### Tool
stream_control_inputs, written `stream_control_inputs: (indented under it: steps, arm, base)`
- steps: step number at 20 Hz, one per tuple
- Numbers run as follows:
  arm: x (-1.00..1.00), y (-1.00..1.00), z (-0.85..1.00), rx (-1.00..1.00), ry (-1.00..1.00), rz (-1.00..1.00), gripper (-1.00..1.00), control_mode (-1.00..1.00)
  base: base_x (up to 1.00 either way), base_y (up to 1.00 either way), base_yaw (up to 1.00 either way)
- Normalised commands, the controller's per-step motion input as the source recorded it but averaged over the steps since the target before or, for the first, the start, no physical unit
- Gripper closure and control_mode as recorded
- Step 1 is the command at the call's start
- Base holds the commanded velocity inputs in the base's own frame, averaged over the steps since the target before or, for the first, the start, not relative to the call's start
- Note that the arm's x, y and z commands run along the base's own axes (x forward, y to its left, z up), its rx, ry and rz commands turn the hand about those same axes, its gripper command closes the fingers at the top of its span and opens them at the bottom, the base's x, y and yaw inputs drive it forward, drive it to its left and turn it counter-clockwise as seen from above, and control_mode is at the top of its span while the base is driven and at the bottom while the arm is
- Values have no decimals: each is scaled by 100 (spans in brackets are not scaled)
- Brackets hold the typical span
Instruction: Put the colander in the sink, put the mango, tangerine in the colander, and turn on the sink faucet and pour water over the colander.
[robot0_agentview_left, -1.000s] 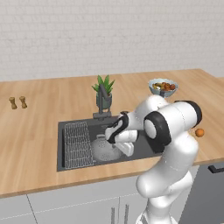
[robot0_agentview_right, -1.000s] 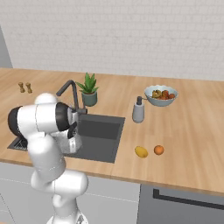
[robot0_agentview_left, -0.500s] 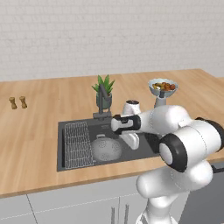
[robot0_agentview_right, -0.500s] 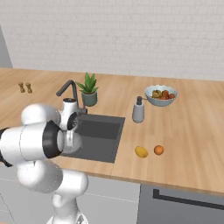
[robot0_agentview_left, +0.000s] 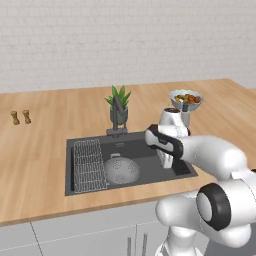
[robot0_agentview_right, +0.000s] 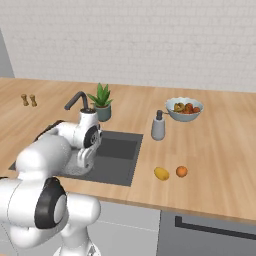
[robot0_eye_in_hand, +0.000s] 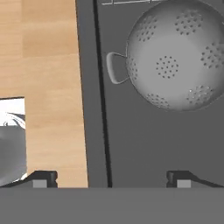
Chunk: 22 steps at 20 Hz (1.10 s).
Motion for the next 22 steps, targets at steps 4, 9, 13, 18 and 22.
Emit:
stream_control_inputs:
  steps: [4,9,13,18,22]
  arm:
    - [-14,-50,60,0,16,-47,-100,-100]
    - [-18,-67,43,0,20,-53,-100,-100]
    - [-17,-76,24,0,19,-54,-100,-100]
    - [-9,-79,17,2,16,-49,-100,-100]
    - [0,-57,1,0,5,-28,-100,-100]
  base:
    - [0,0,0]
    - [0,0,0]
    - [0,0,0]
    - [0,0,0]
    - [0,0,0]
